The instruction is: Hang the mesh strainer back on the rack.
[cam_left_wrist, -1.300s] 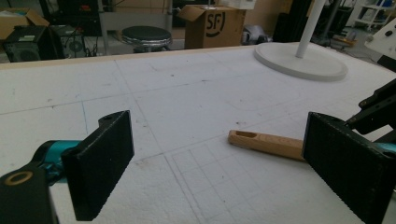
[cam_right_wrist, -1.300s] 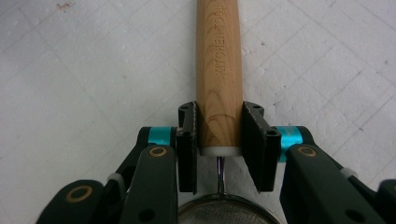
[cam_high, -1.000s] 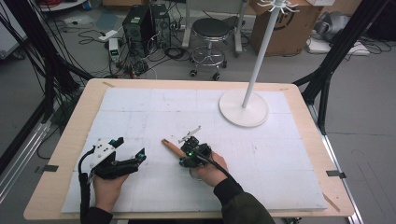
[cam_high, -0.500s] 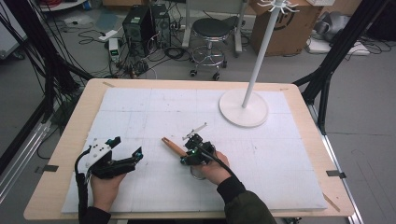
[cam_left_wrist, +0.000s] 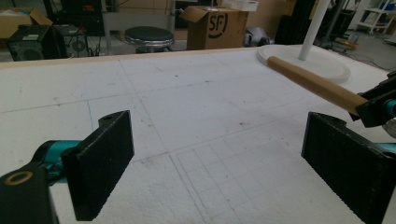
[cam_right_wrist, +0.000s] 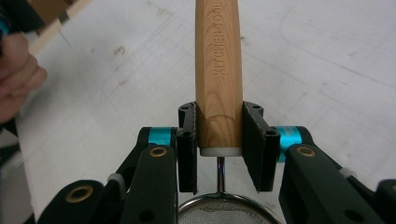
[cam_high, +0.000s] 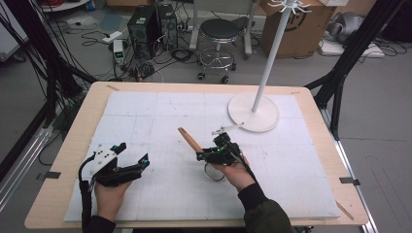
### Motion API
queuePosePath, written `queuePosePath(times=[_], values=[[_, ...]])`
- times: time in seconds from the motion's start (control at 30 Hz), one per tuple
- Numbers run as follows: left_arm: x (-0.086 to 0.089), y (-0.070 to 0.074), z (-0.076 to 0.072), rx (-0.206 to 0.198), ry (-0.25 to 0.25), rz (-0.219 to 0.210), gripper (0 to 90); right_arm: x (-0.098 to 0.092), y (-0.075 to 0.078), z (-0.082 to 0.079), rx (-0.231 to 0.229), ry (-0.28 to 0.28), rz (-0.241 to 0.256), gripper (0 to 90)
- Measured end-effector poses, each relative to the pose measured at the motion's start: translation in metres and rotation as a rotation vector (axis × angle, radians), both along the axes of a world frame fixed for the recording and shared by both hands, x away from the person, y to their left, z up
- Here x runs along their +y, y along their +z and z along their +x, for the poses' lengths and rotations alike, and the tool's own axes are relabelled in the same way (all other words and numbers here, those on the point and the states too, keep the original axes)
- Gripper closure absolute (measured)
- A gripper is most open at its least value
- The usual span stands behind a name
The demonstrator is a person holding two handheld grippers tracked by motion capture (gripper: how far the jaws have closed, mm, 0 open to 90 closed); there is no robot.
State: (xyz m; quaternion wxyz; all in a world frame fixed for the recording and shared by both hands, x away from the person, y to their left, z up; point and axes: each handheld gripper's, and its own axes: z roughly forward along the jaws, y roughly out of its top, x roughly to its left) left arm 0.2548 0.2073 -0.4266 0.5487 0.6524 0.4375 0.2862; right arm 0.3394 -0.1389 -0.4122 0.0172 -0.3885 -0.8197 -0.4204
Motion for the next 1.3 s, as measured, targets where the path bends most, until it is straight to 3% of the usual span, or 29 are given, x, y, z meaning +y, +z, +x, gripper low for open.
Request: queuePosePath(times=[0.17, 0.27, 0.37, 0.77, 1.03, 1.3], values=[[0.0, 0.0, 0.0, -0.002, -0.001, 0.003, 9.9, -0.024, 0.004, 0.002, -0.024, -0.053, 0.108, 69.2], [-0.001, 0.0, 0.0, -0.002, 0.001, 0.002, 9.9, -0.036, 0.009, 0.001, -0.039, -0.078, 0.147, 69.1], [-0.001, 0.0, 0.0, -0.002, 0.001, 0.004, 9.9, -0.045, 0.009, 0.002, -0.024, -0.081, 0.21, 69.2], [-0.001, 0.0, 0.0, -0.001, 0.001, 0.005, 9.9, -0.063, 0.016, 0.001, -0.048, -0.139, 0.284, 69.1], [0.0, 0.0, 0.0, 0.001, 0.001, 0.003, 9.9, -0.078, 0.025, 0.0, -0.131, -0.204, 0.352, 69.1], [-0.001, -0.001, 0.001, 0.0, -0.002, 0.006, 9.9, -0.093, 0.039, 0.001, -0.16, -0.218, 0.392, 69.0]])
